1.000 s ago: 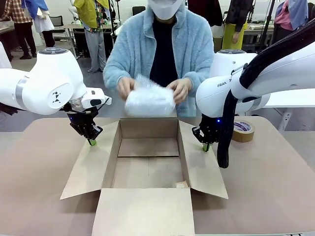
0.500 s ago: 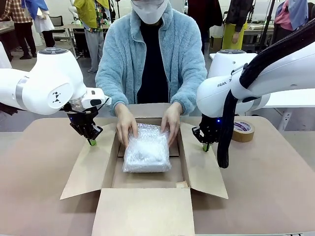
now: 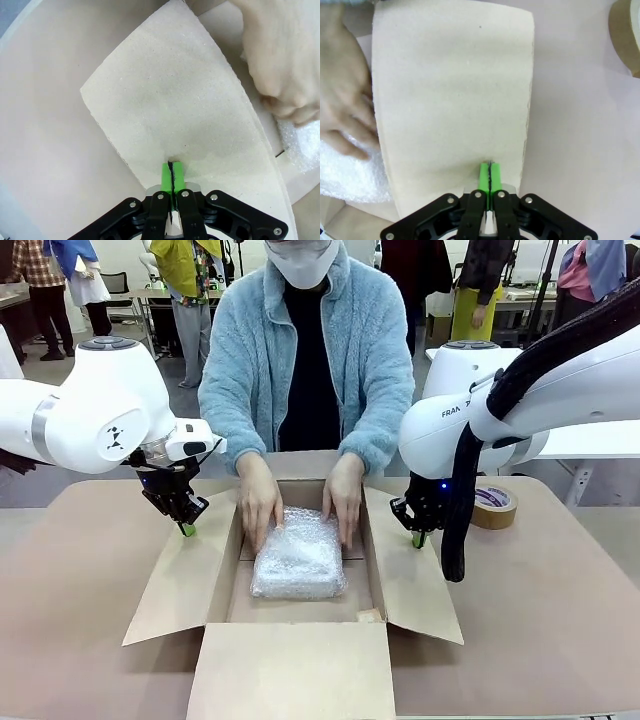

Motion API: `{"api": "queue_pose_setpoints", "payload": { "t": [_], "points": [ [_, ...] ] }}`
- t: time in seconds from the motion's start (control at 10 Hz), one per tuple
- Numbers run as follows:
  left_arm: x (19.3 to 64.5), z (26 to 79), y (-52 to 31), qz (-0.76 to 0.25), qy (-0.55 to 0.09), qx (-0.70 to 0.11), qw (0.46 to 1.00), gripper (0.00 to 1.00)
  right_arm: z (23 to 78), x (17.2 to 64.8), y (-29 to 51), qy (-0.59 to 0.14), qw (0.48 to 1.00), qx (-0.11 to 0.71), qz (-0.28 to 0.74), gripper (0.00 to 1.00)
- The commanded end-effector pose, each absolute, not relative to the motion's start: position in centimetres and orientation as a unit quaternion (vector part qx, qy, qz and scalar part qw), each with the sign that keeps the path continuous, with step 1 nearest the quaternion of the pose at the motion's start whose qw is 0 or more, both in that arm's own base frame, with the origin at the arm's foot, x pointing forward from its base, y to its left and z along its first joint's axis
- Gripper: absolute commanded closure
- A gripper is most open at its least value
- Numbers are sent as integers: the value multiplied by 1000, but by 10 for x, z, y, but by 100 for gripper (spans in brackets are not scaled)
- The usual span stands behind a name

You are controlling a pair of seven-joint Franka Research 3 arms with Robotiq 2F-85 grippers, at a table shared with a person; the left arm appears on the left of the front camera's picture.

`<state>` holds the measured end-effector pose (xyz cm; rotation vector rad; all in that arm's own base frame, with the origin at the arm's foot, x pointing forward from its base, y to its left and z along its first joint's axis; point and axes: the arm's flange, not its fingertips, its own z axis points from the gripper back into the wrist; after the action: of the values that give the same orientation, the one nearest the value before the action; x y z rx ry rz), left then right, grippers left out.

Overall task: Wrap the clocks to prevent damage.
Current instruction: Once the human has placed the objects inside and stepped back, release both hands from the side flaps of the Package Box.

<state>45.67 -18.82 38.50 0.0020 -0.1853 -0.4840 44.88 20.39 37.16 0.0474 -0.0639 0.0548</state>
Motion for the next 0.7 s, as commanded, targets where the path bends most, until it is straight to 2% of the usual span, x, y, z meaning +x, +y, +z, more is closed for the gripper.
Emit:
{"api": "queue_pose_setpoints", "payload": {
  "t": [0.0, 0.6],
  "points": [
    [456, 385, -188, -238, -91, 2, 967, 100, 369, 447, 205, -30, 999, 18, 19, 99],
    [456, 385, -188, -238, -91, 2, 967, 100, 369, 447, 205, -30, 999, 18, 19, 99]
  ]
}}
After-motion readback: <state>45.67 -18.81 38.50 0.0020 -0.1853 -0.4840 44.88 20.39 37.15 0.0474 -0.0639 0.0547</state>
